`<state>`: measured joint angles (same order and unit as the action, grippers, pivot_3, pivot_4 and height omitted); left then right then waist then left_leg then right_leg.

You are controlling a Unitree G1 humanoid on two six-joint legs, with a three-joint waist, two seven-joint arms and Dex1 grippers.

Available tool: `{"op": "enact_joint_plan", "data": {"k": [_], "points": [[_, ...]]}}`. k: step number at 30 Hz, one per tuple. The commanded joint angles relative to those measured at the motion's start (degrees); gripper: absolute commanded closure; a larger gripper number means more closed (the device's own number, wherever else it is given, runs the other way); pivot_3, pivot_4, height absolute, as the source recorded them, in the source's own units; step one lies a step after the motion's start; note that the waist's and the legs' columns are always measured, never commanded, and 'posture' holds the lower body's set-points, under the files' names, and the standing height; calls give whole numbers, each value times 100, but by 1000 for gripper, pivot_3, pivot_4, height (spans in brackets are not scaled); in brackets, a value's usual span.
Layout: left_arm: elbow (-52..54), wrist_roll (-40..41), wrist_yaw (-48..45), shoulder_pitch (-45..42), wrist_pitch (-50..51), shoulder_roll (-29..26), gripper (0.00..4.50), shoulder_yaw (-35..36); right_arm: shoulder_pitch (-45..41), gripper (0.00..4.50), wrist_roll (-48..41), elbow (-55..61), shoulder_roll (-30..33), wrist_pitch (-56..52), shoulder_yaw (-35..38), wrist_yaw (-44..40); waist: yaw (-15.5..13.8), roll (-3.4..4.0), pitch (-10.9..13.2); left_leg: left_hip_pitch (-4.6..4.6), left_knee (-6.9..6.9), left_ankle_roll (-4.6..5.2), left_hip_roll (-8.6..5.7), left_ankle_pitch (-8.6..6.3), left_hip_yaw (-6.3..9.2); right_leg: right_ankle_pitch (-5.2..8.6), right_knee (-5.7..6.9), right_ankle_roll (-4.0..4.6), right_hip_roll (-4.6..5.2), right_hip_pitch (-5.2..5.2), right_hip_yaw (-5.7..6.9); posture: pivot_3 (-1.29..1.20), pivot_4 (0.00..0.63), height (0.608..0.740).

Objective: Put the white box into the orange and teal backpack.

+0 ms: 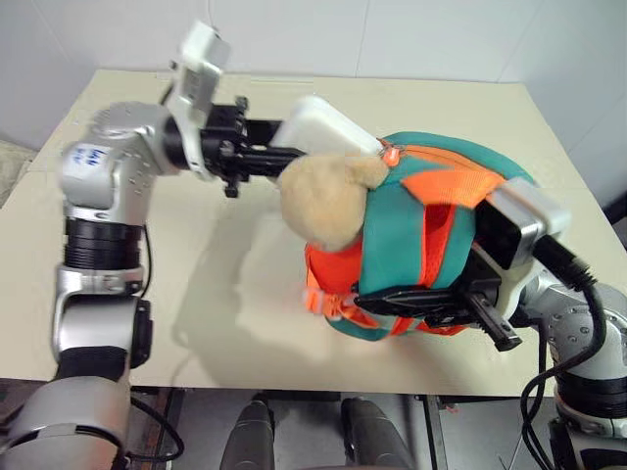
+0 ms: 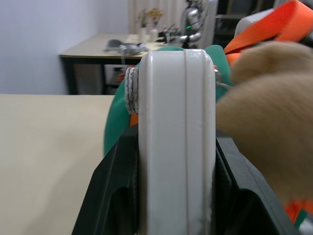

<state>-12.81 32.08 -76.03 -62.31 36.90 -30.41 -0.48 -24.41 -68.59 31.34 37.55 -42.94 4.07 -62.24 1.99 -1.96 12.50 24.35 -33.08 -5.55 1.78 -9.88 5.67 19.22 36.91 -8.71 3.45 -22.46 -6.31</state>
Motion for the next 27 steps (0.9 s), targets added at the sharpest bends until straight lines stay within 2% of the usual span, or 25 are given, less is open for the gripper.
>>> {"op": "enact_joint_plan", "data": {"k": [1, 4, 14, 22, 27], "points": [[375, 203, 36, -53, 42, 154, 3121, -4, 105, 4500, 480, 60, 162, 324, -94, -484, 23, 1, 0, 0, 0, 0, 1, 0, 0, 0, 1, 0, -1, -2, -1, 0, 150, 740], [601, 307, -48, 140, 253, 396, 3121, -223, 363, 4500, 1376, -152, 508, 856, -251, -1095, 3, 1, 0, -2, 2, 0, 1, 0, -1, 0, 2, 0, -2, -2, -1, 0, 150, 740], [928, 369, -59, 374, 543, 635, 3123, -423, 434, 4500, 2670, -956, 788, 1990, -482, -1933, -20, 0, 0, -4, -13, -1, 0, 0, -2, -1, -1, -3, -1, 9, -3, 0, 150, 740], [1012, 117, 201, 541, 543, 672, 3124, -675, -58, 4500, 3466, -1886, 716, 2938, -750, -2137, -21, 0, 0, -21, -31, -2, -1, 1, -2, -3, -6, -5, -1, 32, -2, 0, 150, 740], [1042, 41, 392, 616, 544, 725, 3125, -742, -326, 4500, 3618, -2239, 640, 3199, -849, -2127, -21, 1, 0, -25, -44, -1, -1, 1, -2, -10, -22, -12, -1, 50, -2, 0, 150, 740]]}}
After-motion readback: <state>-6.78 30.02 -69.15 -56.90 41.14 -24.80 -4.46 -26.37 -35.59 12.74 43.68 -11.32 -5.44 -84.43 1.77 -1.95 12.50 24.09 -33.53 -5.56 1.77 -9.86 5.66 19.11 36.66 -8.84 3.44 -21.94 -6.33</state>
